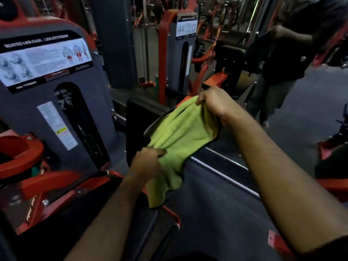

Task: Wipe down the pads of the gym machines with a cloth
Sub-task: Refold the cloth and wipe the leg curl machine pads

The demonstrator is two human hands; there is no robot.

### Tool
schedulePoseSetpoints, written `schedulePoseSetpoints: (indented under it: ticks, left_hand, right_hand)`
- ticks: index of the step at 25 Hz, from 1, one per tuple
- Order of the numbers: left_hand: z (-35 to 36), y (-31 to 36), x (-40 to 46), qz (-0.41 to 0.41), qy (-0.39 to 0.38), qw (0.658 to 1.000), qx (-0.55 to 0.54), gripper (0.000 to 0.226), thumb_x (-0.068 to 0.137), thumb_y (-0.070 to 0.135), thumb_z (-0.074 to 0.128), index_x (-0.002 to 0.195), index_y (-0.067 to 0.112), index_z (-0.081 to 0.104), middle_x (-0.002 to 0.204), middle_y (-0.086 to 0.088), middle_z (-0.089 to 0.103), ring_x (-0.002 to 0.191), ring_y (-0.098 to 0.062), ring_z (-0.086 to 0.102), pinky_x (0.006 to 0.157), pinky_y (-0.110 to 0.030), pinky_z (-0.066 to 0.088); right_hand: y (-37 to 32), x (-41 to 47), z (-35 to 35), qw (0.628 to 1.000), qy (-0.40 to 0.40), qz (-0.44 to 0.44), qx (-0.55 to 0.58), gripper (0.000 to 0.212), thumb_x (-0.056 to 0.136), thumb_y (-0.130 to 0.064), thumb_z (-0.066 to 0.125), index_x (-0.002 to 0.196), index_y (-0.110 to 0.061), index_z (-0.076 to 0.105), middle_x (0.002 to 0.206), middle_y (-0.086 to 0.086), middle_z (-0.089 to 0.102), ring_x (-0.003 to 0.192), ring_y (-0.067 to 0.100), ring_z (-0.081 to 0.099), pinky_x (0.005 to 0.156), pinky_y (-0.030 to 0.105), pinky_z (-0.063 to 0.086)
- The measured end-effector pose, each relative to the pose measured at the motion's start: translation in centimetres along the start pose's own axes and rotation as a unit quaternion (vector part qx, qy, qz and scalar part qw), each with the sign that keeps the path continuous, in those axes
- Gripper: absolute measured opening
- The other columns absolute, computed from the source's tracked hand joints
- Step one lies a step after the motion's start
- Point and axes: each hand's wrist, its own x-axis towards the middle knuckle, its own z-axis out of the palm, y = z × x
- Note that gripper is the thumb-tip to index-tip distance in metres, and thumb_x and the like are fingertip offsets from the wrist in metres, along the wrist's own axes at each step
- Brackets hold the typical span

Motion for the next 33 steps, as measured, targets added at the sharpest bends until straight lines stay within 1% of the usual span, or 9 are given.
schedulePoseSetpoints:
  ticks: [4, 9, 11, 14, 17, 21, 26, 30, 33]
  left_hand:
    - [-4.7, -4.1, 4.9, -0.178, 0.128, 0.956, -0.194, 0.036, 0.076, 0.023, 0.049, 0.097, 0.011, 0.076, 0.099, -0.019, 0.071, 0.097, -0.042, 0.062, 0.084, -0.042, 0.050]
    - [-5.2, -3.7, 7.2, -0.215, 0.161, 0.829, -0.490, 0.048, 0.062, 0.054, 0.076, 0.065, 0.009, 0.061, 0.073, -0.004, 0.063, 0.068, -0.020, 0.060, 0.063, -0.042, 0.052]
    - [-5.1, -4.5, 7.1, -0.213, 0.152, 0.877, -0.402, 0.047, 0.052, 0.043, 0.081, 0.078, 0.006, 0.067, 0.081, -0.008, 0.072, 0.071, -0.025, 0.069, 0.062, -0.043, 0.060]
    - [-5.9, -6.0, 7.0, -0.193, 0.060, 0.883, -0.424, 0.028, 0.051, 0.013, 0.074, 0.079, 0.007, 0.074, 0.079, -0.015, 0.075, 0.072, -0.030, 0.073, 0.070, -0.053, 0.061]
    - [-6.7, -6.2, 6.8, -0.158, -0.015, 0.816, -0.557, 0.021, 0.049, -0.008, 0.071, 0.066, 0.005, 0.075, 0.067, -0.013, 0.073, 0.062, -0.025, 0.070, 0.064, -0.041, 0.058]
    - [-5.2, -7.5, 8.0, -0.232, 0.166, 0.646, -0.708, 0.033, 0.049, -0.015, 0.077, 0.076, 0.003, 0.073, 0.075, -0.012, 0.074, 0.069, -0.026, 0.072, 0.067, -0.039, 0.060]
    - [0.4, -8.5, 8.1, -0.282, 0.421, 0.791, -0.343, 0.036, 0.077, 0.023, 0.077, 0.112, 0.021, 0.066, 0.110, 0.000, 0.061, 0.101, -0.018, 0.062, 0.096, -0.044, 0.051]
    - [-0.1, -4.6, 6.3, -0.111, 0.130, 0.722, -0.671, 0.065, 0.067, 0.063, 0.077, 0.110, 0.015, 0.069, 0.104, 0.001, 0.075, 0.097, -0.010, 0.070, 0.081, -0.024, 0.055]
    - [0.1, -3.1, 6.3, -0.139, 0.052, 0.714, -0.684, 0.046, 0.058, 0.021, 0.091, 0.097, 0.007, 0.070, 0.088, -0.004, 0.077, 0.081, -0.021, 0.072, 0.067, -0.026, 0.057]
  right_hand:
    - [6.7, -0.5, 5.9, 0.952, 0.050, 0.207, 0.220, 0.019, 0.078, 0.003, 0.056, 0.063, -0.008, 0.063, 0.060, 0.010, 0.058, 0.050, 0.017, 0.054, 0.047, 0.019, 0.042]
    - [13.2, -5.4, 17.8, 0.824, -0.306, 0.379, 0.289, 0.026, 0.080, -0.018, 0.065, 0.102, -0.005, 0.069, 0.083, 0.012, 0.073, 0.066, 0.023, 0.067, 0.057, 0.027, 0.049]
    - [14.6, -4.6, 19.5, 0.884, -0.218, 0.331, 0.247, 0.017, 0.076, -0.015, 0.067, 0.092, -0.012, 0.062, 0.081, 0.011, 0.069, 0.072, 0.028, 0.069, 0.055, 0.028, 0.053]
    - [14.9, -0.7, 17.7, 0.992, 0.037, 0.050, 0.112, 0.076, 0.057, -0.032, 0.080, 0.125, -0.017, 0.050, 0.126, 0.006, 0.052, 0.120, 0.018, 0.055, 0.098, 0.028, 0.049]
    - [10.6, 2.9, 16.1, 0.984, -0.081, -0.113, 0.115, 0.118, 0.059, -0.045, 0.089, 0.153, -0.022, 0.020, 0.142, -0.006, 0.047, 0.132, 0.000, 0.044, 0.108, 0.019, 0.038]
    - [8.1, 6.5, 17.3, 0.987, -0.082, -0.085, 0.111, 0.065, 0.066, -0.041, 0.087, 0.123, -0.027, 0.059, 0.105, -0.017, 0.067, 0.099, -0.002, 0.063, 0.088, 0.024, 0.053]
    - [6.6, 8.9, 17.7, 0.943, -0.145, 0.051, 0.297, 0.007, 0.085, -0.022, 0.077, 0.086, -0.016, 0.075, 0.085, 0.009, 0.075, 0.079, 0.018, 0.069, 0.080, 0.044, 0.059]
    - [4.8, 10.5, 17.5, 0.922, -0.130, 0.016, 0.364, 0.007, 0.091, -0.014, 0.070, 0.088, -0.008, 0.070, 0.079, 0.007, 0.069, 0.076, 0.013, 0.062, 0.073, 0.026, 0.055]
    - [4.2, 11.6, 18.1, 0.927, -0.085, -0.063, 0.358, 0.020, 0.094, -0.016, 0.065, 0.078, -0.005, 0.065, 0.071, 0.011, 0.058, 0.068, 0.014, 0.052, 0.063, 0.019, 0.046]
